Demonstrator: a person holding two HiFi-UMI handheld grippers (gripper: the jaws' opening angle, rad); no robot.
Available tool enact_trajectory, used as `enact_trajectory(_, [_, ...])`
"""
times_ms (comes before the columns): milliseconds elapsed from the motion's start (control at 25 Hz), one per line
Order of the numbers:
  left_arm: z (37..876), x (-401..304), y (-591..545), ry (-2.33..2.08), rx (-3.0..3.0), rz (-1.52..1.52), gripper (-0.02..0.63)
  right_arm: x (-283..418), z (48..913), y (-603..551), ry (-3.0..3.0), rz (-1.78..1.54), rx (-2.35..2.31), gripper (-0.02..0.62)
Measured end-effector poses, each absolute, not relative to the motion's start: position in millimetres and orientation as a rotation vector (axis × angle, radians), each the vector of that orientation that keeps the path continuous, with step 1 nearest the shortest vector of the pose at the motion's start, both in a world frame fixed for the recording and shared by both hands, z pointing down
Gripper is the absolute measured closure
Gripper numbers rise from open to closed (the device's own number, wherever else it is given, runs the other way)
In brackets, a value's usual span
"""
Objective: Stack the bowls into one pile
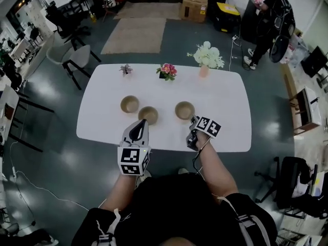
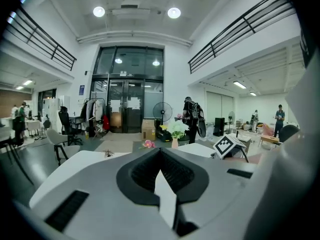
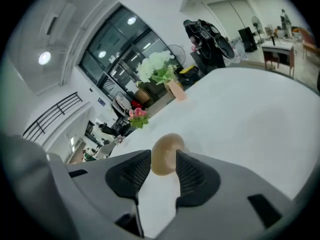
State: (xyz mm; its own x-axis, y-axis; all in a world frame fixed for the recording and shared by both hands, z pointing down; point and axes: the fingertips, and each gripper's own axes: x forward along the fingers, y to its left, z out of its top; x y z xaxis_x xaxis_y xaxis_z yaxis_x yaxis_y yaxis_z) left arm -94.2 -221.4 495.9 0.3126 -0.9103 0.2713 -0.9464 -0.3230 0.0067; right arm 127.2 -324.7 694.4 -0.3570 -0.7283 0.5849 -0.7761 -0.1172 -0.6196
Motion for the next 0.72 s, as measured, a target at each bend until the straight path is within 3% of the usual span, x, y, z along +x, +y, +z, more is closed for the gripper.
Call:
enact_trajectory(520, [505.9,-138.9,-200.1,-1.890,2.240,0.351,0.592,123.6,776.7,-344.4,-1.711,1.944,1.720,0.447])
enact_trajectory(720, [506.2,-149.8,-191.8,-1.925,2.203,0.351,0.592,122.0,776.2,-343.5,-1.670,1.998,1.741,0.540])
